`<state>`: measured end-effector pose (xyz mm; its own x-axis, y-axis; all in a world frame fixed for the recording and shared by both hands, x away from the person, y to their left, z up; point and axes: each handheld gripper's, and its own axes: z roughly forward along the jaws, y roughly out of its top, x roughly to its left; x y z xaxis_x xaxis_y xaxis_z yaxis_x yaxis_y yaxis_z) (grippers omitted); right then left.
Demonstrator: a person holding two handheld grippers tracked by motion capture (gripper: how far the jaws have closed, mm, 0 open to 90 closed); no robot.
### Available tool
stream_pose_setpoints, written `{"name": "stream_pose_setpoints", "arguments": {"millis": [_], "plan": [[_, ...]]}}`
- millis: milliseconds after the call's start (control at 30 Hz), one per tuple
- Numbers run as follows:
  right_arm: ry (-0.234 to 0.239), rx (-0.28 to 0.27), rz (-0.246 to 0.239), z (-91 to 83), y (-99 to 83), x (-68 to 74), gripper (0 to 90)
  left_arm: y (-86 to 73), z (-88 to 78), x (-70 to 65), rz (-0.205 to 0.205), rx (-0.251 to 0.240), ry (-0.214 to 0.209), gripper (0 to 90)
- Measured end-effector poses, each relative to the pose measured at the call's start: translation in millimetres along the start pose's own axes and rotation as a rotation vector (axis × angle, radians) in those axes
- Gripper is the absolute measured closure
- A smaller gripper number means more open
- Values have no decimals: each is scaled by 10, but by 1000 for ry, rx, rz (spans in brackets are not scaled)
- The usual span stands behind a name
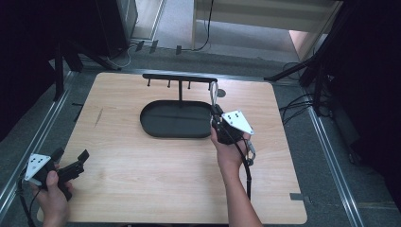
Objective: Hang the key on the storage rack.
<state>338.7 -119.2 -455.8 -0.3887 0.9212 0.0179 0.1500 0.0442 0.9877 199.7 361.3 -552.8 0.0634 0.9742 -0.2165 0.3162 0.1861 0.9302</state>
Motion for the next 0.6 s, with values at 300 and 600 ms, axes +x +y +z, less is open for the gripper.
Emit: {"name": "stream_pose_setpoints", "arguments": {"millis": [300, 600], "plan": [[-52, 39, 5, 242, -97, 111, 833, 4, 7, 4, 0, 2, 2, 55], [-93, 56, 40, 438, -129, 120, 833, 7, 15, 2, 0, 4, 7, 55]]}}
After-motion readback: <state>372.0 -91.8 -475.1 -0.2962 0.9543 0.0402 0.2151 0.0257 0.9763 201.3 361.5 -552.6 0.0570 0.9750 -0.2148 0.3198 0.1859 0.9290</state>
